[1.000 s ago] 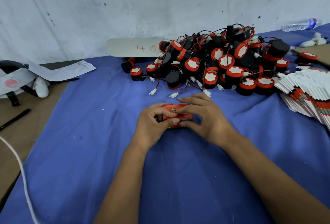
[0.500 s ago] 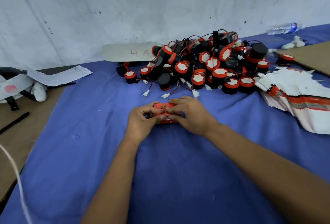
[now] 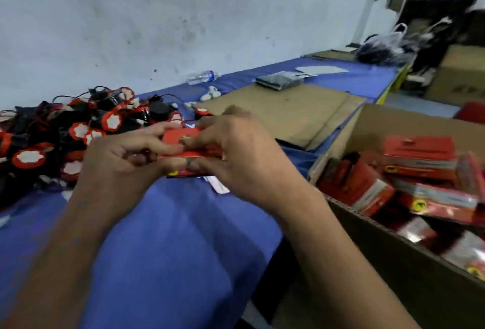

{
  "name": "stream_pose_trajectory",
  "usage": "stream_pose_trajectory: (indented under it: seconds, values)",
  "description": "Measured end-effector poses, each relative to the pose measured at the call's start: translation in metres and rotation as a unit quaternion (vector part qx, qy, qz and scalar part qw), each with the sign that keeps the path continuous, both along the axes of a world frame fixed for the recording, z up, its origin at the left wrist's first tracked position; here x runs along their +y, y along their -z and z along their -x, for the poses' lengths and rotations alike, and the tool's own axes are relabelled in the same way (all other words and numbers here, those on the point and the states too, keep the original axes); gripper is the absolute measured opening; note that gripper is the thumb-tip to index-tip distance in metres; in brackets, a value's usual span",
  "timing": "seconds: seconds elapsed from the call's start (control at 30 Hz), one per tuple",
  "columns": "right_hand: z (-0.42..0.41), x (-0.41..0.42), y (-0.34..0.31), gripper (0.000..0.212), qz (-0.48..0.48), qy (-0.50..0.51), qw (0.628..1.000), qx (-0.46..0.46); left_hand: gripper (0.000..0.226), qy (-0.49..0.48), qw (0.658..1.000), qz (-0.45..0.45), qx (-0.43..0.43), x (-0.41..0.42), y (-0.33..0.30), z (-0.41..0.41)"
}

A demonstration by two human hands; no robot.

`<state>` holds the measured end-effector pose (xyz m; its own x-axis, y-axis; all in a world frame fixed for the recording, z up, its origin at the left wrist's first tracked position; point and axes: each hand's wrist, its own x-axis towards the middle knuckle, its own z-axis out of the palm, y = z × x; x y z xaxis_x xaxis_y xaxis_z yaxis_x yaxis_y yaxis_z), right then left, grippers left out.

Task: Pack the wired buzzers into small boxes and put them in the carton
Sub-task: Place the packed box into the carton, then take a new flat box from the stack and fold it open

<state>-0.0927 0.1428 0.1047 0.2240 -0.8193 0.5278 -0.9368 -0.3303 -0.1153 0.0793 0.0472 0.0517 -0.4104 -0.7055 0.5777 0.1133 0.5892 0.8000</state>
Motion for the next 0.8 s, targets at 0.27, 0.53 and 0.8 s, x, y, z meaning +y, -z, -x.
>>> stream_pose_trajectory:
  seconds: [0.27,0.53,0.8]
  values:
    - [0.141,0.182,-0.049,0.045,-0.101,0.319,0.942,-0.018,0.024,0.247,0.963,0.052,-0.091,0.099,-0.032,0.2]
    - [0.162,0.183,-0.024,0.058,-0.259,0.352,0.899,-0.023,0.026,0.266,0.899,0.131,-0.321,0.105,-0.035,0.22]
    - [0.149,0.172,-0.024,0.043,-0.312,0.35,0.883,-0.028,0.016,0.263,0.888,0.115,-0.358,0.107,-0.031,0.211]
